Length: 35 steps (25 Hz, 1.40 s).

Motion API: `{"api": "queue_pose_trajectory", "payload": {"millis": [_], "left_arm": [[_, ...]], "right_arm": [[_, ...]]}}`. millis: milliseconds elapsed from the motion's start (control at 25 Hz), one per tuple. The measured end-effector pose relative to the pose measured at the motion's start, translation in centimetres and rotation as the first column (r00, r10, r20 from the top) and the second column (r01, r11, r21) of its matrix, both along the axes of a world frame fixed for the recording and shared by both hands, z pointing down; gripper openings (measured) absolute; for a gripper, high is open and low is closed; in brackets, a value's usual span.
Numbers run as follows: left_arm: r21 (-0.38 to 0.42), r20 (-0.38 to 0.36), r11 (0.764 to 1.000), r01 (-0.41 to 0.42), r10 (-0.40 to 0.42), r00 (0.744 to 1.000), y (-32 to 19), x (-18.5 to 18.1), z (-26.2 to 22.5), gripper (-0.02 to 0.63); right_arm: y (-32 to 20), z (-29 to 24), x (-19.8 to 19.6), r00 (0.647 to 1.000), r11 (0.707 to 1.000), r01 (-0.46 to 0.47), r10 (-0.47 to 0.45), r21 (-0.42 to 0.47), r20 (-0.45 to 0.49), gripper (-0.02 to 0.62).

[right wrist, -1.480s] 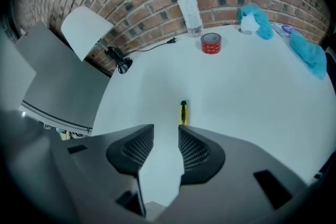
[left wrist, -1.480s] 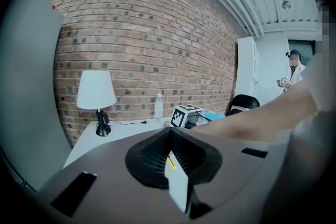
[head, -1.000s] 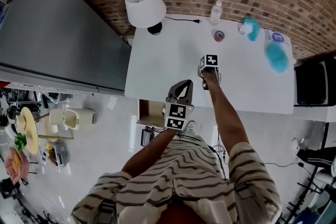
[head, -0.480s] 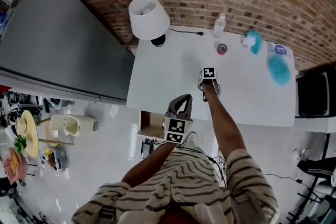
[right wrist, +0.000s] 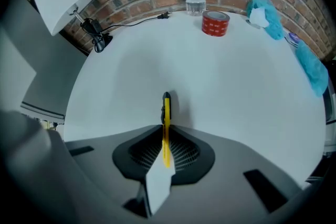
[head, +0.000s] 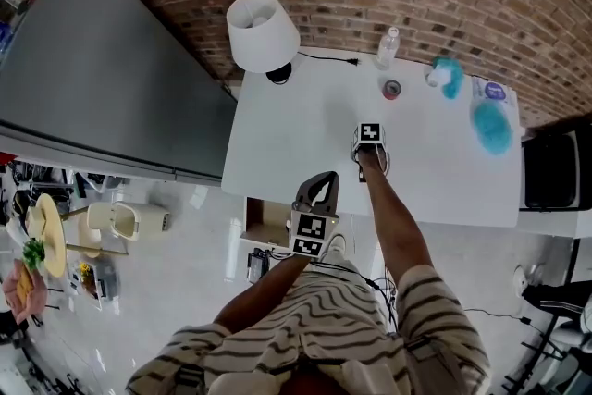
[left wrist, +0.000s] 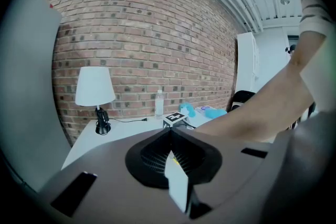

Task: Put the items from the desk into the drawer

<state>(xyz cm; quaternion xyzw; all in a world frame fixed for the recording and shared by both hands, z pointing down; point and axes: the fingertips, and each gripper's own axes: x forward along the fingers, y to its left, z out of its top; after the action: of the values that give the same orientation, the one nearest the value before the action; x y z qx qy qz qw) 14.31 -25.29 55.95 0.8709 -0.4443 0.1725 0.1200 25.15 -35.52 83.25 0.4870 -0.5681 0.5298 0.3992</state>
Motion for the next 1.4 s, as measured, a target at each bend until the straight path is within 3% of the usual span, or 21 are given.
{"api": "queue_pose_trajectory", "payload": {"millis": [160,520,1080,1400], "left_arm": [[-0.004,-0.003,1.0,0.004,-0.004,1.0,0.0,-0.2,0.1,0.008],[-0.005,-0.008,1.0,0.017,-0.017,1.0,0.0,-0.6,0.0,0.008],[0.002,-0.026,1.0,0.007,-0.007,1.0,0.3,0.0,-0.3,0.008],[0.022,-0.034,1.0,0.01,-0.009,0.999,0.2,0.0,-1.3,0.008]], "right_arm": [[-0.7,0.1,0.2,1.0,0.999,0.012,-0.012,0.032,-0.007,0.041],[0.0,-1.1,0.6,0.997,0.998,-0.056,0.055,0.021,0.054,0.037],[-1.1,-4.5,1.3,0.954,0.977,-0.204,0.183,0.067,0.236,0.037],[-1.4,-7.9,1.5,0.945,0.967,-0.213,0.168,0.14,0.28,0.037]]}}
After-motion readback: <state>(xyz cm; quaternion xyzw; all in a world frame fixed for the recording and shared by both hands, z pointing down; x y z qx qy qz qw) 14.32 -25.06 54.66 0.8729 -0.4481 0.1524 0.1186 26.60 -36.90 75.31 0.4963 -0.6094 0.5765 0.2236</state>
